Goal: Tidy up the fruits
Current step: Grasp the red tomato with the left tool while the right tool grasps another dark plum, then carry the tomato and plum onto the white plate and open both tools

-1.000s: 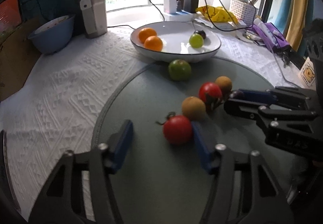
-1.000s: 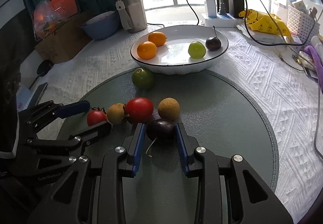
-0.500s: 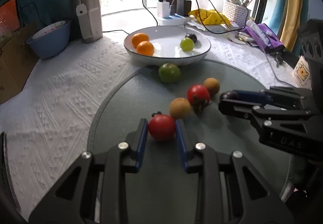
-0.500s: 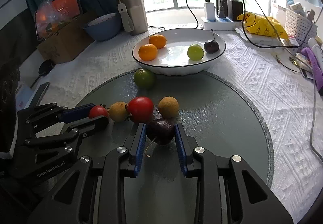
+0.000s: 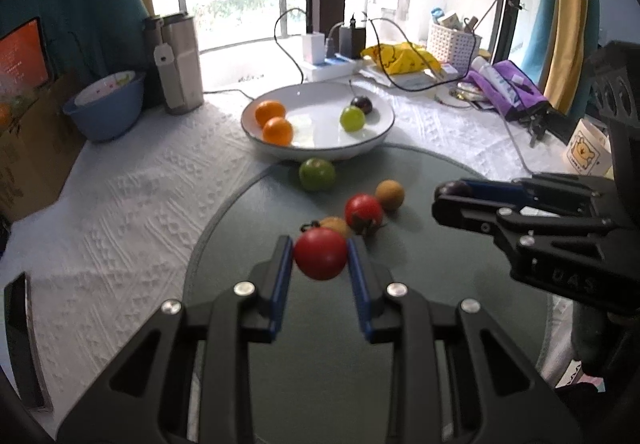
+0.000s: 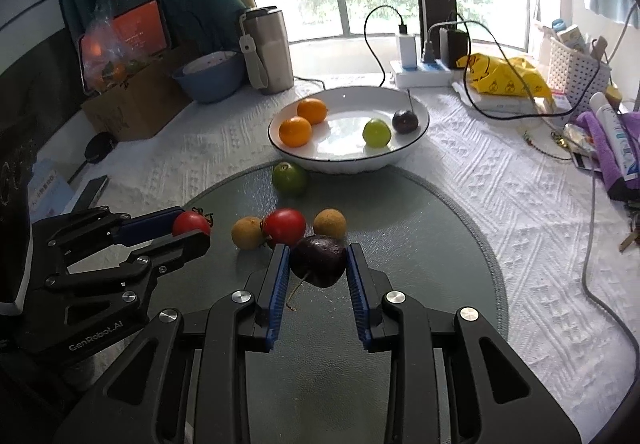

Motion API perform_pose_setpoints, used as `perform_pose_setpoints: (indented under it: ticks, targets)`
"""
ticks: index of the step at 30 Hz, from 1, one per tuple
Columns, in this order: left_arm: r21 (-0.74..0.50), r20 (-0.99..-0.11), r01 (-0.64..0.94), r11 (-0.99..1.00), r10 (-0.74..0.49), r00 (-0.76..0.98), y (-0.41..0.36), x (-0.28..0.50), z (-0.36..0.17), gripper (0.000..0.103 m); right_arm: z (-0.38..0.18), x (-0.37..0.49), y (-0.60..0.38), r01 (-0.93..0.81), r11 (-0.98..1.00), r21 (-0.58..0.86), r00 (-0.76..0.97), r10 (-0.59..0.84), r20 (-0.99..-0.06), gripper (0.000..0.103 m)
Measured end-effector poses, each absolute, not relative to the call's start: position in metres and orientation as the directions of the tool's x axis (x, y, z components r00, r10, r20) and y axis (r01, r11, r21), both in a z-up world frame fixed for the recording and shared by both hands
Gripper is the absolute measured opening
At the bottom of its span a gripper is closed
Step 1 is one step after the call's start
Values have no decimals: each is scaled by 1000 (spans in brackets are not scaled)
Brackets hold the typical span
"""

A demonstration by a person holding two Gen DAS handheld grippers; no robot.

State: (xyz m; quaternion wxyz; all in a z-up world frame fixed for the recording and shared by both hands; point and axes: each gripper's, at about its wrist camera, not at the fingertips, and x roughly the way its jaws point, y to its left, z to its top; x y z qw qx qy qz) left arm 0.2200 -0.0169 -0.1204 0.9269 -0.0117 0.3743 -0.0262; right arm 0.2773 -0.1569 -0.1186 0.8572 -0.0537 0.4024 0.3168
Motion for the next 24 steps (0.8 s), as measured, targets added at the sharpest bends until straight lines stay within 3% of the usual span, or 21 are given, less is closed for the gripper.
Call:
perform_pose_setpoints:
  ticks: [24]
  targets:
    - [-14,-642,69,998,-62,764,-42,243,-76,29,-79,301,-186,-576,802,161,550,525,-649,31]
